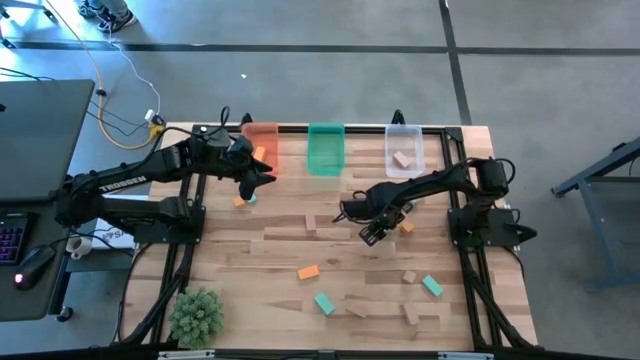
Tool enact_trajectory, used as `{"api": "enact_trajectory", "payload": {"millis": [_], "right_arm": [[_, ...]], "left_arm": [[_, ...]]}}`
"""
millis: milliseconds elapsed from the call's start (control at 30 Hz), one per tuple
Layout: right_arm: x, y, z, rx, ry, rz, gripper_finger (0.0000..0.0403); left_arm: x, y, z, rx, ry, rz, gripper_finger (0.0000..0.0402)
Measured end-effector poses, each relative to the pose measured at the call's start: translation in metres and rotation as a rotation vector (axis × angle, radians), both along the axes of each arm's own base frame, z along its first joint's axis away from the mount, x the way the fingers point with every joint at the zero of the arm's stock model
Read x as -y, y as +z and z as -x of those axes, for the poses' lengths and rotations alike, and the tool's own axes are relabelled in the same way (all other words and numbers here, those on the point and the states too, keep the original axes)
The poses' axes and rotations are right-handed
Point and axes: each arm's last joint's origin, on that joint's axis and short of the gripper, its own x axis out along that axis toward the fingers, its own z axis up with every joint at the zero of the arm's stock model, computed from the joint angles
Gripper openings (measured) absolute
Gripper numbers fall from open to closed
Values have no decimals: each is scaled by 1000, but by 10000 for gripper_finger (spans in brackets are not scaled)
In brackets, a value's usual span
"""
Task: Sort & place blocks by color
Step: Put the blue block into the green bin
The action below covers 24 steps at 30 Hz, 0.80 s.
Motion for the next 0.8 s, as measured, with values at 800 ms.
{"api": "enact_trajectory", "payload": {"millis": [800], "right_arm": [[11, 55, -28, 373, 120, -24, 107]], "left_arm": [[-3, -1, 1, -29, 49, -63, 197]]}}
